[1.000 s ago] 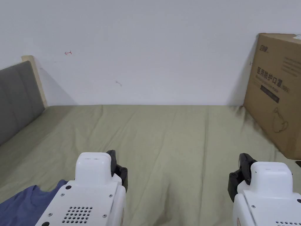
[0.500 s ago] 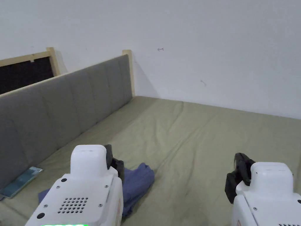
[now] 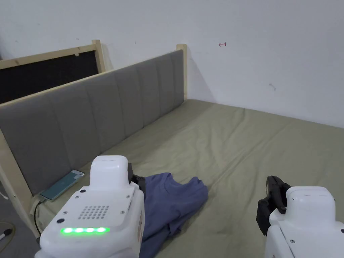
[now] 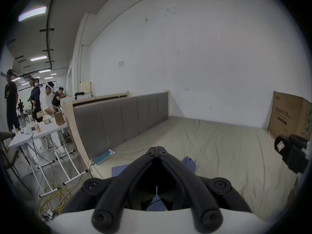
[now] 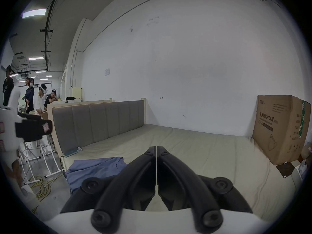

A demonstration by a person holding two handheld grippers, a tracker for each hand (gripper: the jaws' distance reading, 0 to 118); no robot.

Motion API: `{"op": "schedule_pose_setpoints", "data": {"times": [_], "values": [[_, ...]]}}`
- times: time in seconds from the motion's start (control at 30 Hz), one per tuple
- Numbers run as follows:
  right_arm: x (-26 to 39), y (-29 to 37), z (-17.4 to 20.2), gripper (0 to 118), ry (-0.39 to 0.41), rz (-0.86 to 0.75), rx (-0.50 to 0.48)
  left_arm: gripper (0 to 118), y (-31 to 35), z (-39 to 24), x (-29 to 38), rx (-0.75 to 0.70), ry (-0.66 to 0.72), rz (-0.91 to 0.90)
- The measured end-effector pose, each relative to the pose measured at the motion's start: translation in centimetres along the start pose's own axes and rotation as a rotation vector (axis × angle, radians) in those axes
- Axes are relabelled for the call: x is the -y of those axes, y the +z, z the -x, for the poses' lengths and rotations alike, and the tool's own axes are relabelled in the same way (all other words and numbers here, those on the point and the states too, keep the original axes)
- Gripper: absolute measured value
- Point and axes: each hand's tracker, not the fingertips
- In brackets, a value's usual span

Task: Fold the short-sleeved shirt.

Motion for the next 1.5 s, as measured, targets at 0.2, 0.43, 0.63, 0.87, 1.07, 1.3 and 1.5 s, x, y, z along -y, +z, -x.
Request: {"op": "schedule_pose_setpoints", "data": {"times": [0.2,0.43,0.63,0.87,1.07,1.3,1.5], "values": [[1.2,-0.8,-0.2,1,0.016,0.046,0.002,0,-12.3,0.4,4.8,0.112,0.099,0.331],[2.6,-2.0,-0.6,1,0.037,0.112,0.006,0,-22.3,0.7,12.5,0.093,0.113,0.701],[3.7,-2.8,-1.2,1,0.030,0.164,0.015,114,-23.0,0.9,12.3,0.130,0.197,0.714],[4.6,-3.1,-1.5,1,0.043,0.221,0.025,116,-26.2,-0.6,13.3,0.124,0.193,0.775],[5.8,-3.4,-2.4,1,0.033,0.277,0.049,87,-27.3,-1.9,15.7,0.077,0.150,0.817],[6.9,-3.4,-3.4,1,-0.031,0.324,0.067,16,-26.9,-0.9,14.7,0.089,0.205,0.809],[6.7,-2.3,-4.9,1,-0.061,0.323,0.112,13,-26.6,0.2,13.1,0.107,0.303,0.849]]}}
